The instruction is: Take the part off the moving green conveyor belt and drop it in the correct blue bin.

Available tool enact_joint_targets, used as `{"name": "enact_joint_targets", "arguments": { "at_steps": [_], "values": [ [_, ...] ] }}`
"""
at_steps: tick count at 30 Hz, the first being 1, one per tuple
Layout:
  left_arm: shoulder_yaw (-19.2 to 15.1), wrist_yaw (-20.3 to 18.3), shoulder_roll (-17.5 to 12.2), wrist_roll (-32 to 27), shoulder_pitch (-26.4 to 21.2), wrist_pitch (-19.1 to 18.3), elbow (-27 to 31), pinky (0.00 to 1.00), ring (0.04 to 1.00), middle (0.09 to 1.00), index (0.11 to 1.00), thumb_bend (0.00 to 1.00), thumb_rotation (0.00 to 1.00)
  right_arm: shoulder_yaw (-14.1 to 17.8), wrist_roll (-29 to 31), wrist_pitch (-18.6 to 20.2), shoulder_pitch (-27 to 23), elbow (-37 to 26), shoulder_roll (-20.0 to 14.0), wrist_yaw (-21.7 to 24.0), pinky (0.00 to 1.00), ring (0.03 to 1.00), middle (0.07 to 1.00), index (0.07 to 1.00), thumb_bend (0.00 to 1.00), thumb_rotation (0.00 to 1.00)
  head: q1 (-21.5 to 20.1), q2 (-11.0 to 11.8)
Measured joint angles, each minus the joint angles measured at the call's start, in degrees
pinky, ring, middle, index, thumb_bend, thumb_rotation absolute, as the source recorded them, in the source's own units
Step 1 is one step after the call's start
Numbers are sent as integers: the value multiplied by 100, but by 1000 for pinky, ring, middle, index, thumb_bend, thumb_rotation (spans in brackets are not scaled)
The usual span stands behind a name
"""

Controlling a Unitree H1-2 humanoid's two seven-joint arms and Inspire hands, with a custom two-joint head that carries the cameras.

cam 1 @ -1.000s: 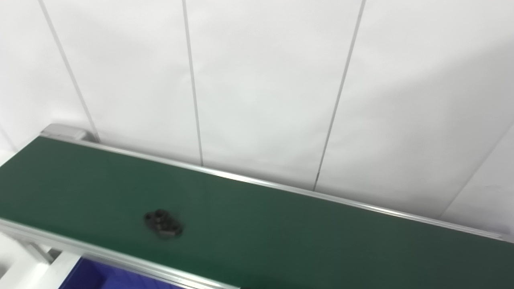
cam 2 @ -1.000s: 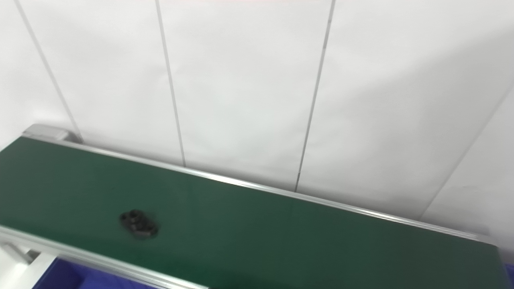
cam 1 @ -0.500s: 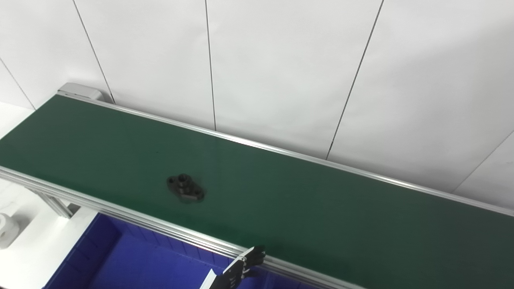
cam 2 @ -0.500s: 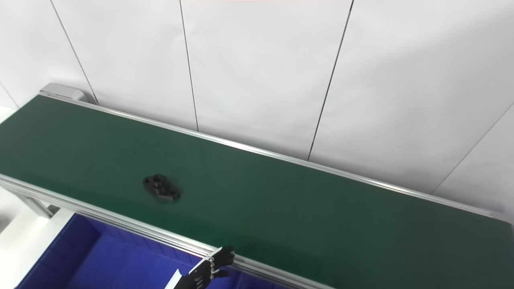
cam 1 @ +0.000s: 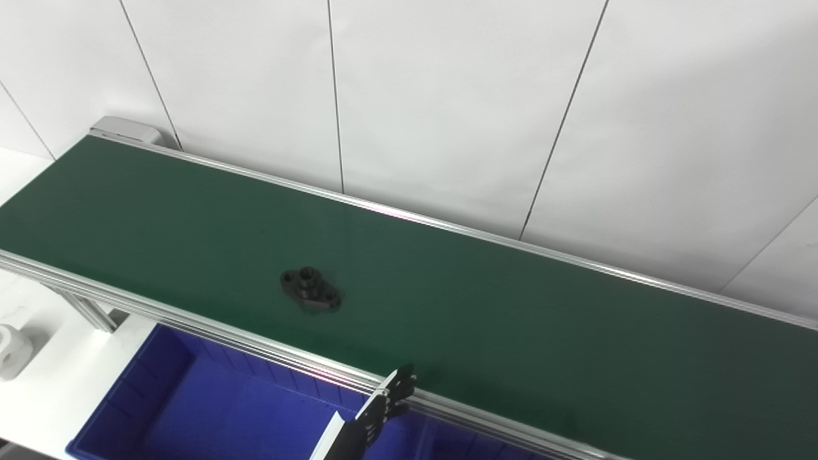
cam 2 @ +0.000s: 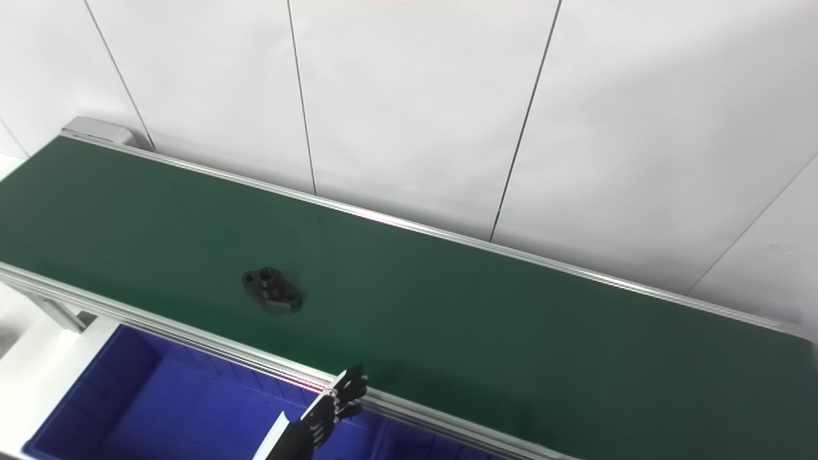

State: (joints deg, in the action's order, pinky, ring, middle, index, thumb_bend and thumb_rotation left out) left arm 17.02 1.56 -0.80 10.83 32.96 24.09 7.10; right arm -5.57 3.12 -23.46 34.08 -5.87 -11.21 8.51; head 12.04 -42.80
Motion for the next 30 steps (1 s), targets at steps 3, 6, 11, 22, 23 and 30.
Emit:
{"name": "enact_joint_targets", "arguments": {
  "at_steps": [3,6,11,22,23,30],
  "values": [
    [-35,-13,-62,-7,140,-8,118,899,947,962,979,778,843,-9,-14,8,34,-135,31,-2,1000,1000,1000,1000,834,1000,-9,-27],
    [-48,-27,-105,-21,263,-17,279,900,943,954,980,774,852,-20,11,15,91,-387,76,-4,1000,1000,1000,1000,832,1000,-18,-70],
    [-108,-75,-194,-74,334,-17,407,911,949,957,987,762,857,-80,-233,42,39,-863,225,-24,1000,1000,1000,1000,816,1000,-71,-79],
    [-212,-246,-256,-268,347,-100,485,907,942,946,985,768,857,-233,-1761,1067,-1111,-1631,942,-172,849,917,965,996,729,706,-290,-167],
    [-220,-248,-258,-269,357,-116,509,907,943,946,985,767,858,-269,-1908,1186,-1254,-1650,971,-163,809,903,958,987,741,684,-290,-167],
    [-235,-310,-314,-316,371,-125,594,912,943,948,990,761,866,-651,-3055,2385,-2475,-1656,1208,4,756,849,914,936,815,560,-422,-185]
  ]
}}
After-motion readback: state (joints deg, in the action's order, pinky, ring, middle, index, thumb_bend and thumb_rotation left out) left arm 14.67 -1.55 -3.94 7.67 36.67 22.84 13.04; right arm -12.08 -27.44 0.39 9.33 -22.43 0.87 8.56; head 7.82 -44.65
